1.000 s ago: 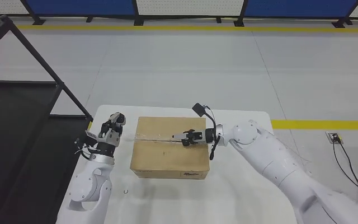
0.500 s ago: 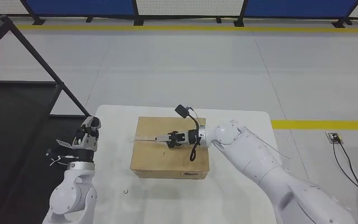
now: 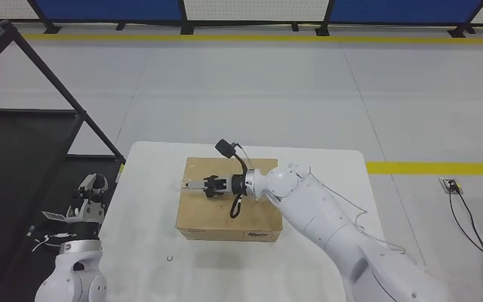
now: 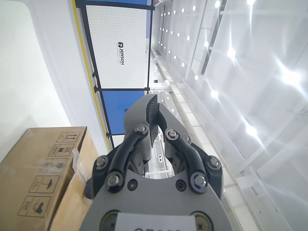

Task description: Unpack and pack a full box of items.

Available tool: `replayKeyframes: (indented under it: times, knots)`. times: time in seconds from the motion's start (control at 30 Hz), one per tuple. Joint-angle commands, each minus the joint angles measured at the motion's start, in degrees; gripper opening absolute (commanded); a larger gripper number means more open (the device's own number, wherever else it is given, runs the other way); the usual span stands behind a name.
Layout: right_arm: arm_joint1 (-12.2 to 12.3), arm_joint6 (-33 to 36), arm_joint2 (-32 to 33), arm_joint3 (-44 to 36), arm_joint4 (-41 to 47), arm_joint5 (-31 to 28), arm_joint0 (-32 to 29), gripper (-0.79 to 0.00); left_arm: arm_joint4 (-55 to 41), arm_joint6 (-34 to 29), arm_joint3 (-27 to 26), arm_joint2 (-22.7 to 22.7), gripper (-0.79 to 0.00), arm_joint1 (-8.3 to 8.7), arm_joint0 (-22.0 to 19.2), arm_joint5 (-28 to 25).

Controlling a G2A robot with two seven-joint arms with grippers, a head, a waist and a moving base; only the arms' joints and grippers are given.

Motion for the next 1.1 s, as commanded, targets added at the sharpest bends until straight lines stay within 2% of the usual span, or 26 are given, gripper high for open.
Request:
replayKeyframes:
  times: [0.0,0.27,0.6,0.8,1.07]
  knots:
    - [-1.09,-0.3,0.07,0.97,-0.17,0.26,0.14,0.0,-0.08,-0.17,0.0,-0.23,-0.785,-0.04,0.77,-0.43]
    - [-5.13,-4.55,0.68,5.16,-1.41,1.6,0.84,0.0,-1.86,-2.61,-0.35,-1.28,-0.785,-0.14,3.13,-2.17]
    - [-8.22,-3.51,2.12,8.96,-1.83,1.46,0.84,0.0,-2.55,-8.03,-0.57,0.69,-0.785,-0.17,3.75,-1.74]
    - [-8.92,-1.99,3.34,10.75,-2.12,-0.6,1.09,0.0,0.2,-10.15,-0.17,4.85,-0.785,-0.14,1.25,3.05]
    - [-8.21,1.26,5.29,12.35,-2.39,-5.68,0.55,0.0,4.69,-7.58,3.42,12.07,-0.785,-0.49,-5.65,11.68]
